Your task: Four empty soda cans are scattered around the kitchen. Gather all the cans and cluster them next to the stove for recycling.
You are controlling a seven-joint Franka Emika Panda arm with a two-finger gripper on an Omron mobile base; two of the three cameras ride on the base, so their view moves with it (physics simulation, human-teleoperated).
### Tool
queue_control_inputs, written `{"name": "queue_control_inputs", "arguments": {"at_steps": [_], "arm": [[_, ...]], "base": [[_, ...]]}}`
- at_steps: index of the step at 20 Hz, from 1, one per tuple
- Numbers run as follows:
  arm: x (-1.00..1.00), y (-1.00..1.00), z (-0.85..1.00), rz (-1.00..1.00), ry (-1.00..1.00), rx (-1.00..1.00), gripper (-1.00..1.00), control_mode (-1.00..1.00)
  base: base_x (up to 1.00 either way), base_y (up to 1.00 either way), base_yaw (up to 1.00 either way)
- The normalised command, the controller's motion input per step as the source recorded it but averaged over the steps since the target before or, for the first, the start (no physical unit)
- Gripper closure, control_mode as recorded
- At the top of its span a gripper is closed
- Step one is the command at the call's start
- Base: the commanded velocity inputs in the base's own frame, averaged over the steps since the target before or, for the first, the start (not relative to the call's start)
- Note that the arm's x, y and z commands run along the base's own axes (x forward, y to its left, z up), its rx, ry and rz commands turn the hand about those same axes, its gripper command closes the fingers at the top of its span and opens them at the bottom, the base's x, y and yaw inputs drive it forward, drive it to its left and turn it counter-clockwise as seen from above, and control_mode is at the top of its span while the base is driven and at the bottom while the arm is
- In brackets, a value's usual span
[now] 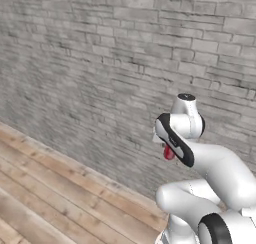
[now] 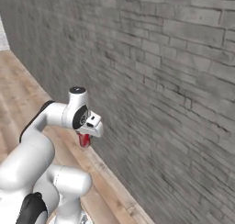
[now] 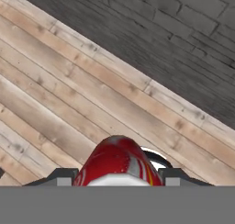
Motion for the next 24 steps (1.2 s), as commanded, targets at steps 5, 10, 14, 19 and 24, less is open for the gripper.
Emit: {"name": "queue_control_inputs", "arguments": {"at_steps": [5,10,14,19,24], "arm": [[0.0,0.0,0.0,0.0,0.0,0.0,1.0,1.0],[0.0,0.0,0.0,0.0,0.0,0.0,1.0,1.0],[0.0,0.0,0.0,0.0,0.0,0.0,1.0,1.0],[0.0,0.0,0.0,0.0,0.0,0.0,1.0,1.0],[0.0,0.0,0.0,0.0,0.0,0.0,1.0,1.0]], "base": [[0.58,0.2,0.19],[0.54,0.25,0.18],[0.52,0.25,0.22],[0.51,0.24,0.25],[0.51,0.23,0.25]]}}
